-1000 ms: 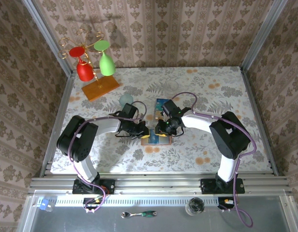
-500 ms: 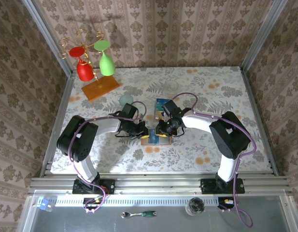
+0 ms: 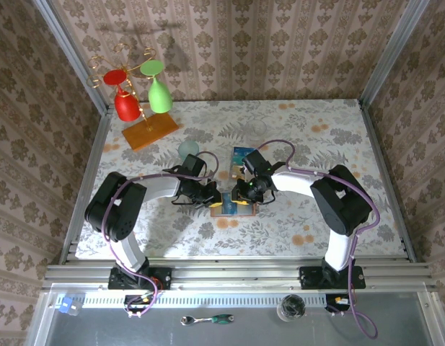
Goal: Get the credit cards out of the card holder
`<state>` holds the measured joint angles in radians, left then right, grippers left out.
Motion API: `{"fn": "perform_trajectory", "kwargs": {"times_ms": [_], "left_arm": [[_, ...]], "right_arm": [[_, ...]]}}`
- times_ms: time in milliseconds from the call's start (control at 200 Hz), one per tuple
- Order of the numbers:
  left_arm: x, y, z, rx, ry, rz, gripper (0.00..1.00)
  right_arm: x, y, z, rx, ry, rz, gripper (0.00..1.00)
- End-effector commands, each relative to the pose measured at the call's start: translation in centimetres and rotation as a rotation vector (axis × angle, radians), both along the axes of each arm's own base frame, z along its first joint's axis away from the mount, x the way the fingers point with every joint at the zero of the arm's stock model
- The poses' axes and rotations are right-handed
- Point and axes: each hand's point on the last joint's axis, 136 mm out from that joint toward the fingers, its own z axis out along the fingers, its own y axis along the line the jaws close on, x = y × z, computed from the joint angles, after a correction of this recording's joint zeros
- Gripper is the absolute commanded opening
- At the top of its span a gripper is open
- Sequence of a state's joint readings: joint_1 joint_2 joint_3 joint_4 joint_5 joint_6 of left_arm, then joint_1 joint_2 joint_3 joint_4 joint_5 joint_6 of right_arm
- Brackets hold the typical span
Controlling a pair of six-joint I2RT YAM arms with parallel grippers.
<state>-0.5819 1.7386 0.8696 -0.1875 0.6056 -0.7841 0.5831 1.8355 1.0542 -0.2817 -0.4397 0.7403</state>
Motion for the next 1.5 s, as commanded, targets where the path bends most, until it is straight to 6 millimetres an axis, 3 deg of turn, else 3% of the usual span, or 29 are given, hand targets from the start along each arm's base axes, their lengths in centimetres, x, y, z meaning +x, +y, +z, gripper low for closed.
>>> {"fn": "perform_trajectory", "kwargs": {"times_ms": [0, 140, 375, 900, 1490], "left_arm": [[-0.2, 0.3, -0.8, 0.034, 0.014, -0.017, 0.00], [-0.3, 0.3, -0.9, 0.036, 0.018, -0.016, 0.00], [-0.4, 0.4, -1.2, 0.041, 0.023, -0.016, 0.00], [-0.4, 0.4, -1.3, 0.037, 0.027, -0.013, 0.00], [-0.1, 0.2, -0.6, 0.024, 0.013, -0.007, 0.00]], "right_arm": [[-0.3, 0.1, -0.6, 0.020, 0.032, -0.004, 0.23], [-0.3, 0.3, -0.5, 0.038, 0.033, -0.009, 0.23], [-0.8, -0.5, -2.1, -0.001, 0.067, -0.016, 0.23], [-0.1, 0.2, 0.3, 0.100, 0.030, -0.046, 0.15], [-0.5, -3.3, 1.1, 0.034, -0.005, -0.086, 0.10]]}}
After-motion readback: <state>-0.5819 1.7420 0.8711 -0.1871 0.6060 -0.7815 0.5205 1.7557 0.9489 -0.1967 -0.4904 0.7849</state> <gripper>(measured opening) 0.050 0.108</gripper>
